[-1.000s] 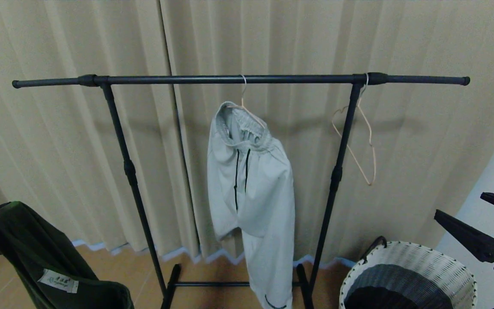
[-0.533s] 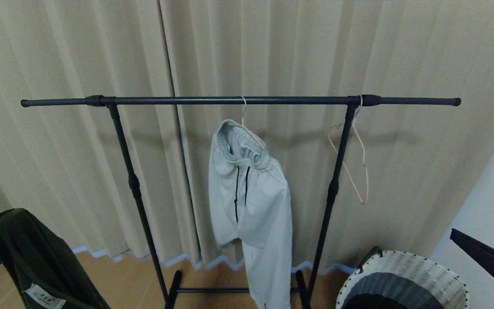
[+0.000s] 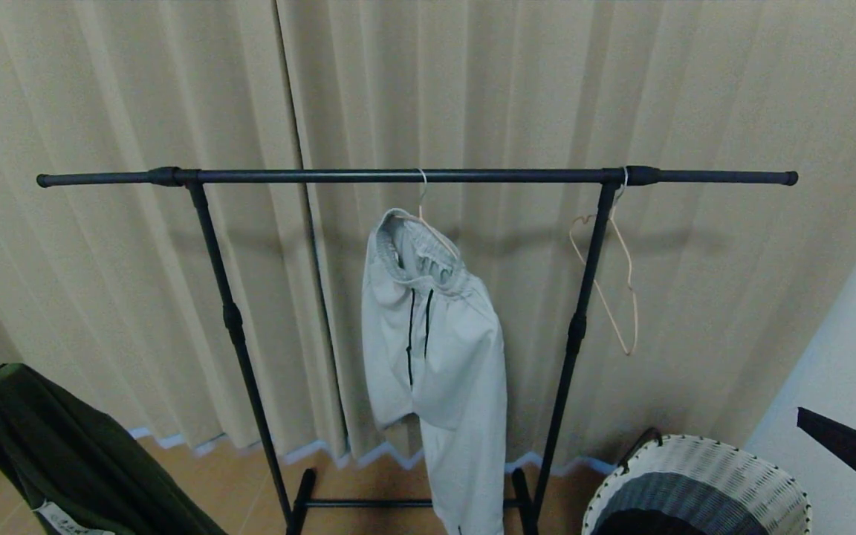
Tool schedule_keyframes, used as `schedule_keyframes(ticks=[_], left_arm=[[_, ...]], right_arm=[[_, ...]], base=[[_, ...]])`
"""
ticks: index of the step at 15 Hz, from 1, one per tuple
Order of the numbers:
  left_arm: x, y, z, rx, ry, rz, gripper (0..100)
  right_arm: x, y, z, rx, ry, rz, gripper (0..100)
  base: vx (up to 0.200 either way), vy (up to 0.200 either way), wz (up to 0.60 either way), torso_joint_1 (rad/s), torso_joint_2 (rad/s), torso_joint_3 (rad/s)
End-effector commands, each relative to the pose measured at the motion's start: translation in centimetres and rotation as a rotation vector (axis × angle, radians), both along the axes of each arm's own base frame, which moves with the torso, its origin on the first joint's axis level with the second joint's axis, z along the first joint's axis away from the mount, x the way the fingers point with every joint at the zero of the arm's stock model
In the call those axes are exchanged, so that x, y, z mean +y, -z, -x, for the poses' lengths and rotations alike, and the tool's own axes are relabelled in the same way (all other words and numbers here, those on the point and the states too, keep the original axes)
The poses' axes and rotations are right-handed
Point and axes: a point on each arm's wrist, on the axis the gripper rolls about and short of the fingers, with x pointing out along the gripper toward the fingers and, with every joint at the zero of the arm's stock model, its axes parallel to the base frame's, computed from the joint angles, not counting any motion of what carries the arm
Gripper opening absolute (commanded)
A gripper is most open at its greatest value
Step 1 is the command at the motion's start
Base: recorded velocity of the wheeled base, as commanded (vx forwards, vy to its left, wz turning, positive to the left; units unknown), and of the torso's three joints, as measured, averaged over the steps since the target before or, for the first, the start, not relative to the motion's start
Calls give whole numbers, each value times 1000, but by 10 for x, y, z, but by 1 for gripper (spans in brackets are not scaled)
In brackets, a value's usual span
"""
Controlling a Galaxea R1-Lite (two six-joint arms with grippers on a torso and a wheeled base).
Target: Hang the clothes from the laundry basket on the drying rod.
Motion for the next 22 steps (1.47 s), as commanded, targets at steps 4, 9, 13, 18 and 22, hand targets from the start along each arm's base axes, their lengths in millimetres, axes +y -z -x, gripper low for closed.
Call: schedule_keyframes(ticks=[4,9,13,18,22], left_arm=[[1,0,2,-7,-6,-43,0],[1,1,2,-6,-5,-51,0],[1,1,2,-5,-5,-51,0],[1,3,3,0,-5,-53,0],[1,5,3,3,-3,-55,0]], right_arm=[[-1,-8,-14,5,59,24,100],[-1,-9,-14,-6,48,42,100],[-1,-8,-13,-12,32,87,100],[-1,-8,-13,-12,30,86,100],[-1,-7,-13,-7,30,87,100]], base=[[0,0,0,0,0,0],[40,0,0,0,-1,0],[200,0,0,1,-6,2],[200,0,0,8,3,1],[100,0,0,2,-1,1]])
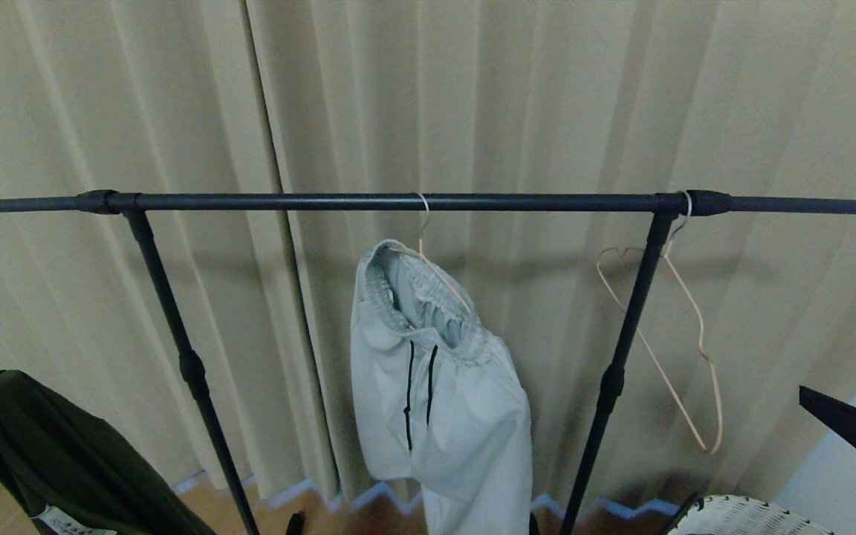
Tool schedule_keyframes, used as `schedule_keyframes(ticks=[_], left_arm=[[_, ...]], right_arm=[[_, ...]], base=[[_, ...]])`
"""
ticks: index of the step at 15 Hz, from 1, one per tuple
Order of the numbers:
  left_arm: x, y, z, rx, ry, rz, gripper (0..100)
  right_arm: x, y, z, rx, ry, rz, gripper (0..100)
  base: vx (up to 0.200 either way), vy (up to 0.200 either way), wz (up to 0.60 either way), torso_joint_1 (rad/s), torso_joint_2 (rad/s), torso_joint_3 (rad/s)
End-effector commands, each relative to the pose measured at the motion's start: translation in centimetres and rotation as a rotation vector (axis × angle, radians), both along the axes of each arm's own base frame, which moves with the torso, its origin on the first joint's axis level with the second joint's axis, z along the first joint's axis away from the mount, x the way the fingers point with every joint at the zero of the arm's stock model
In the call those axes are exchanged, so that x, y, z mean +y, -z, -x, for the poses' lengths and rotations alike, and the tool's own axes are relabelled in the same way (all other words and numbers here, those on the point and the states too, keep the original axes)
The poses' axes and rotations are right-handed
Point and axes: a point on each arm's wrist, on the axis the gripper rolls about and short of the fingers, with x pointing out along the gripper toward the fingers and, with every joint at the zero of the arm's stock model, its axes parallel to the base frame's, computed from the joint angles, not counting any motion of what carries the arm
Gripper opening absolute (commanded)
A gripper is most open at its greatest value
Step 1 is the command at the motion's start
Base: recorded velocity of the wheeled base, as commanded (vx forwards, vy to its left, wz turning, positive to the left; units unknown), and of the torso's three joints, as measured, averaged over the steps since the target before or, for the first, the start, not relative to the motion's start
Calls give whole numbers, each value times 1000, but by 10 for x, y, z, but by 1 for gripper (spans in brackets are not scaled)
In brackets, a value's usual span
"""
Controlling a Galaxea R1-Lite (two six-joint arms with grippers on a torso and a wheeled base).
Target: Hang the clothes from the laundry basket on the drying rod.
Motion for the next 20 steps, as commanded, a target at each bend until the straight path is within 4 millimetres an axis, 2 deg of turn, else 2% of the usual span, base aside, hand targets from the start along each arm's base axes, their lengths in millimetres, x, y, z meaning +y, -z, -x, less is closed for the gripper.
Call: schedule_keyframes(ticks=[1,14,17,18,20], left_arm=[[0,2,0,6,2,-1,0],[0,0,1,-2,1,3,0],[0,-1,1,-6,1,3,0],[0,-1,0,-1,2,3,0],[0,-1,0,-2,1,3,0]], right_arm=[[0,1,0,4,-1,1,100],[1,5,1,16,-21,7,100],[1,3,-9,36,-17,13,100],[2,-2,-20,45,-15,13,100],[5,4,-38,108,-25,9,100]], base=[[0,0,0,0,0,0],[0,0,0,0,0,0],[0,0,0,0,0,0],[0,0,0,0,0,0],[0,0,0,0,0,0]])
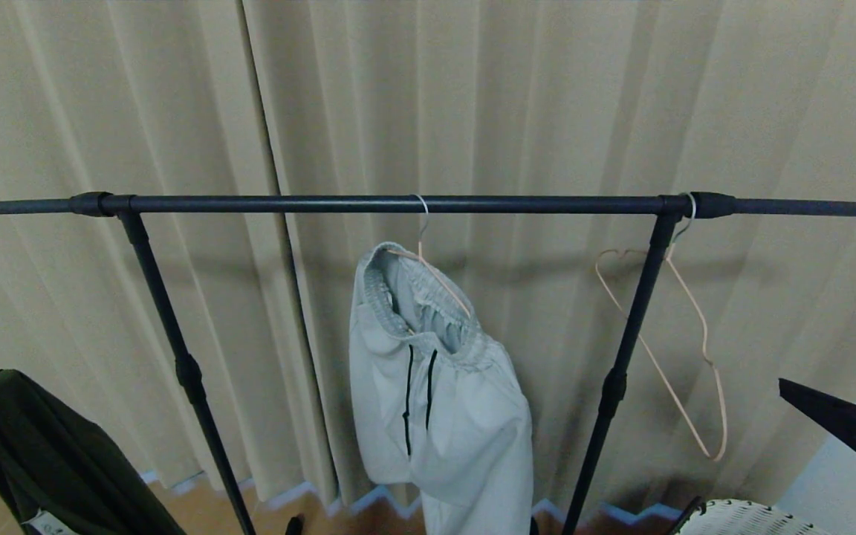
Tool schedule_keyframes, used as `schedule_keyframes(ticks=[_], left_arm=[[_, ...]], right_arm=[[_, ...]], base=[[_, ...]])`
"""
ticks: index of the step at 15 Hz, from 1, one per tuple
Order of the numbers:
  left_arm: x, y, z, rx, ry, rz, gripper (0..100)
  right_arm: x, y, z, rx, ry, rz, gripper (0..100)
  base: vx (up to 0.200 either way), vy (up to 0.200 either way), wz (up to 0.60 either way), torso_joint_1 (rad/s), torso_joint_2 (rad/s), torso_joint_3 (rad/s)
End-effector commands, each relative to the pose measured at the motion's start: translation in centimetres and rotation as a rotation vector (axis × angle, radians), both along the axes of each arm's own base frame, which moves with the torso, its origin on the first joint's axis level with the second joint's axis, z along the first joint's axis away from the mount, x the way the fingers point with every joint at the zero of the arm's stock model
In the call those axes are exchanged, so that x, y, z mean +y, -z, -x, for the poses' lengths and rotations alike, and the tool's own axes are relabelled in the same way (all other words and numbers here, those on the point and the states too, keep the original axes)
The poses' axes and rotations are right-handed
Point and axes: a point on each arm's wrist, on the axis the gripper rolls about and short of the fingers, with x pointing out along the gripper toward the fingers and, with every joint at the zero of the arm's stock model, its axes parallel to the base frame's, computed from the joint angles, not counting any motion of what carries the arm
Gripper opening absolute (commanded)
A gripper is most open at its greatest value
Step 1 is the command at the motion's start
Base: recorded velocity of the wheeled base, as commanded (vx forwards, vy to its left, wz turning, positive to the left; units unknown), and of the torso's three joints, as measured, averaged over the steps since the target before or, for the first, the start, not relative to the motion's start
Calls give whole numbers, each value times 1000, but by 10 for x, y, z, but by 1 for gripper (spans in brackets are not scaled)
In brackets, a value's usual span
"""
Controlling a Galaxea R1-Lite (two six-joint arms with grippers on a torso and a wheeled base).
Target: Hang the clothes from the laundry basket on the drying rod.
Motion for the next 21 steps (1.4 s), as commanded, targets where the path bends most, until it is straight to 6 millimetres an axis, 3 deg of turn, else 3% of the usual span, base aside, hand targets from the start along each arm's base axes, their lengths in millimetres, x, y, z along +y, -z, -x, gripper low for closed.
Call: schedule_keyframes(ticks=[1,5,13,15,21], left_arm=[[0,0,-1,3,0,0,0],[0,1,0,4,0,-1,0],[-2,2,0,7,33,-3,0],[-2,2,1,7,33,-3,0],[-2,2,2,4,33,-2,0]], right_arm=[[5,8,-26,88,-18,-6,100],[33,15,-73,197,-26,-101,100],[42,32,-137,228,146,-95,100],[43,38,-146,202,186,-79,100],[41,40,-142,204,210,-63,100]], base=[[0,0,0,0,0,0],[0,0,0,0,0,0],[0,0,0,0,0,0],[0,0,0,0,0,0],[0,0,0,0,0,0]])
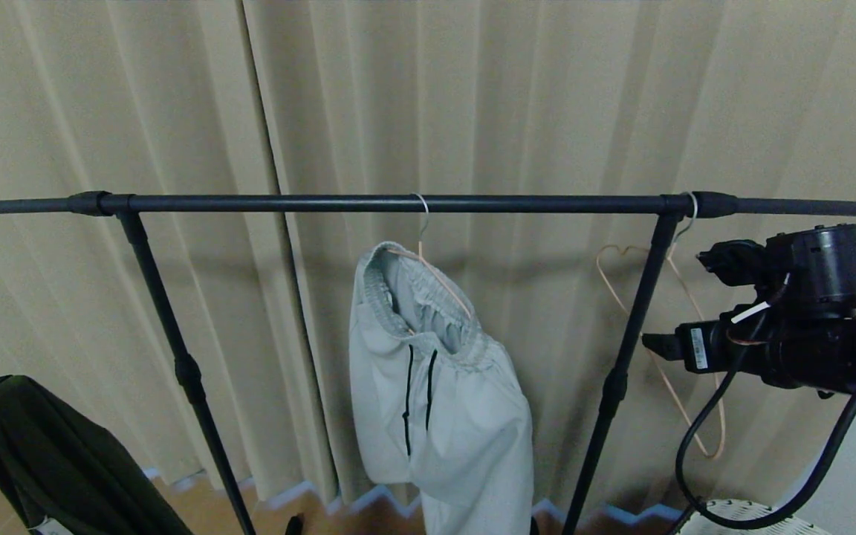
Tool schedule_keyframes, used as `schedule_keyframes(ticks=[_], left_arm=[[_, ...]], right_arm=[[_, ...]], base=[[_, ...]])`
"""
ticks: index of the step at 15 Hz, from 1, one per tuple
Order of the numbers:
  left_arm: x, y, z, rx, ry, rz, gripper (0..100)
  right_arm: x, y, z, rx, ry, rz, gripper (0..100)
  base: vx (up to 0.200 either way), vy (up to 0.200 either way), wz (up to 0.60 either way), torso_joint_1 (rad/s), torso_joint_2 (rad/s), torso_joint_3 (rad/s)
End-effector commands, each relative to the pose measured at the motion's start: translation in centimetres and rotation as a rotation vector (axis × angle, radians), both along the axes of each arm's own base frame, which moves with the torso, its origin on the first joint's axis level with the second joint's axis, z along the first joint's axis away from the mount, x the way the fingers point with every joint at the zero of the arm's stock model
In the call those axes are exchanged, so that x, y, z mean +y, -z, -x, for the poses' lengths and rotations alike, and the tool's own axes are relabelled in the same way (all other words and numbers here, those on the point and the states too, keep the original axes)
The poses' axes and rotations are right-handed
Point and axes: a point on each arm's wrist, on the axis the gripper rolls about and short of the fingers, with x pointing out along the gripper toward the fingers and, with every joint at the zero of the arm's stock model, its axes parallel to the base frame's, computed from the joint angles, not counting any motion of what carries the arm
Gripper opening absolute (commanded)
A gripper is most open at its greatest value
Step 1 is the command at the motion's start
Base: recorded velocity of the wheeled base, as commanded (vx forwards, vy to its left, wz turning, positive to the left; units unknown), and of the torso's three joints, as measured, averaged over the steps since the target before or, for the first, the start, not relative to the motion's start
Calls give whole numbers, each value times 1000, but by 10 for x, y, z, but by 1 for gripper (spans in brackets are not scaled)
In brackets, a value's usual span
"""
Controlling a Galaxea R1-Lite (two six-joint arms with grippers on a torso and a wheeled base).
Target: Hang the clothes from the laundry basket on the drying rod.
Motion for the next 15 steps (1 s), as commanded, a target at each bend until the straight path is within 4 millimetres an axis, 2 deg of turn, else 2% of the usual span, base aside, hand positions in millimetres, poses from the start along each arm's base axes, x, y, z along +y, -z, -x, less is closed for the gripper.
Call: schedule_keyframes(ticks=[1,2,11,15], left_arm=[[0,0,0,0,-1,0,0],[0,0,0,0,-1,0,0],[0,0,0,-2,-1,0,0],[0,1,0,1,-1,-2,0]], right_arm=[[0,1,0,2,0,1,100],[0,0,0,0,0,1,0],[-1,-5,1,-21,16,9,0],[-7,-22,14,-88,39,10,0]], base=[[0,0,0,0,0,0],[0,0,0,0,0,0],[0,0,0,0,0,0],[0,0,0,0,0,0]])
